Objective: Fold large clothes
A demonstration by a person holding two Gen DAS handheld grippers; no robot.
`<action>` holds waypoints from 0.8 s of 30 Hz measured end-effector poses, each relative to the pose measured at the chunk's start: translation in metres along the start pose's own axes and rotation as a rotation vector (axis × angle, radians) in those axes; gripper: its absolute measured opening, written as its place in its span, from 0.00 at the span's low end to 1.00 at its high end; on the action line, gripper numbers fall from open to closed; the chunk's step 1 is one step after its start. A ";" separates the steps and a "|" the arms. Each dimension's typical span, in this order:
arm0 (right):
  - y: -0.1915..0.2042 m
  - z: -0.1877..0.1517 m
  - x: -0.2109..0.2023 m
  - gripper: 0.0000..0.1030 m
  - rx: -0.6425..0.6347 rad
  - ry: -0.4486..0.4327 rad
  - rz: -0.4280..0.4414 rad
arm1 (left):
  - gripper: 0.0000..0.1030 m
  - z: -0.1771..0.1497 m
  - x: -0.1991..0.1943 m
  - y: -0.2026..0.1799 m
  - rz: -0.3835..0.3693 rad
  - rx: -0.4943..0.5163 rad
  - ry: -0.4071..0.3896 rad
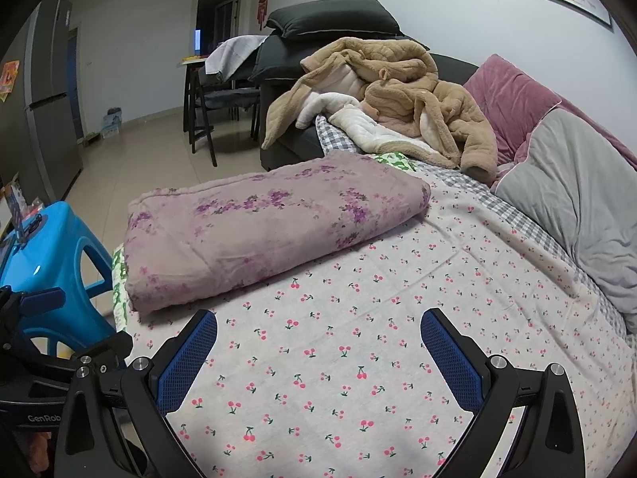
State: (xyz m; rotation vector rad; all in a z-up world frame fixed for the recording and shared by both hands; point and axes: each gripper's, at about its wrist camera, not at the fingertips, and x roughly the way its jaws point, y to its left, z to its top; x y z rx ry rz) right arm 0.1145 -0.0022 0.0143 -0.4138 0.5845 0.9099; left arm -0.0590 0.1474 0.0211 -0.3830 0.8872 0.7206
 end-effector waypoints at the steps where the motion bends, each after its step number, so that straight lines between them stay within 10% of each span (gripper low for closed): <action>1: -0.001 -0.001 0.000 1.00 -0.001 0.000 0.001 | 1.00 0.000 0.000 0.000 0.001 0.000 -0.001; 24: 0.004 -0.007 0.000 1.00 -0.006 0.004 0.014 | 1.00 0.000 -0.005 0.003 0.040 -0.021 -0.016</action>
